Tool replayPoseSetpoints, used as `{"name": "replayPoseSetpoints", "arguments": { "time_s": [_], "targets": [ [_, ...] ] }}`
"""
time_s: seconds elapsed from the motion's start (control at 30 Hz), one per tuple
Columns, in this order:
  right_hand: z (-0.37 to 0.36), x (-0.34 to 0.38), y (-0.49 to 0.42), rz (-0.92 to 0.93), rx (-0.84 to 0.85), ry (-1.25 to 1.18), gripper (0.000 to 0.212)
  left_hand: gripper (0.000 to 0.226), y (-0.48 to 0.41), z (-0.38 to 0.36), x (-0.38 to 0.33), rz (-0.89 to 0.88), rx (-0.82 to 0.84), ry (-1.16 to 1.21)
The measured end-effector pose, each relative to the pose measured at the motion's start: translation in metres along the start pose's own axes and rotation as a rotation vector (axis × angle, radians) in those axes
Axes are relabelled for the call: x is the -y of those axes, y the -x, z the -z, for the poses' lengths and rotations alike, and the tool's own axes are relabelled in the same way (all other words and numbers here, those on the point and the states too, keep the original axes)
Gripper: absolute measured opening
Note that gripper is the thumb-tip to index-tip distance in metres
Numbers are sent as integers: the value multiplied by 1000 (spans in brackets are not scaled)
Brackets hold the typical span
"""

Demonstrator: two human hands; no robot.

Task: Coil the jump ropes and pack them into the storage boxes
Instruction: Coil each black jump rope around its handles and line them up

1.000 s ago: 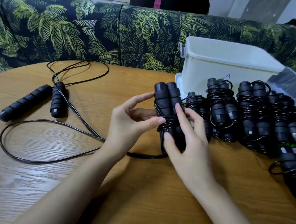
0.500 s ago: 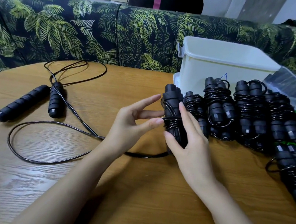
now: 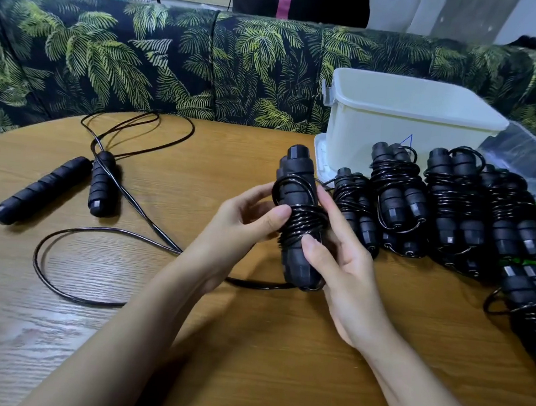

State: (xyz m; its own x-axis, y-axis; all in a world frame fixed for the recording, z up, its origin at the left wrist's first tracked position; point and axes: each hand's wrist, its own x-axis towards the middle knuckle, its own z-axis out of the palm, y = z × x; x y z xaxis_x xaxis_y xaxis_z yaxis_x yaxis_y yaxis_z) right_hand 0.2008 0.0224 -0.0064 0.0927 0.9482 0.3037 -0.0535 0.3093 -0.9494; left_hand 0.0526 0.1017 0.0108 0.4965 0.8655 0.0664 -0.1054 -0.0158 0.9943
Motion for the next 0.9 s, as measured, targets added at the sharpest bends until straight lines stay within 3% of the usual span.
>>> {"name": "replayPoseSetpoints", "arguments": {
  "time_s": [0.07, 0.2, 0.4, 0.9],
  "targets": [
    [1, -1, 0, -6, 9, -3, 56, 48, 3, -3, -3, -13, 28, 0],
    [2, -2, 0, 75, -61, 189, 50, 53, 1, -5, 1, -54, -79, -13],
    [-2, -5, 2, 125, -47, 446, 73, 62, 4, -9, 2, -103, -197, -66],
    [15, -2, -4, -50, 33, 140, 66, 50, 2, 4, -4, -130, -155, -74]
  ]
}}
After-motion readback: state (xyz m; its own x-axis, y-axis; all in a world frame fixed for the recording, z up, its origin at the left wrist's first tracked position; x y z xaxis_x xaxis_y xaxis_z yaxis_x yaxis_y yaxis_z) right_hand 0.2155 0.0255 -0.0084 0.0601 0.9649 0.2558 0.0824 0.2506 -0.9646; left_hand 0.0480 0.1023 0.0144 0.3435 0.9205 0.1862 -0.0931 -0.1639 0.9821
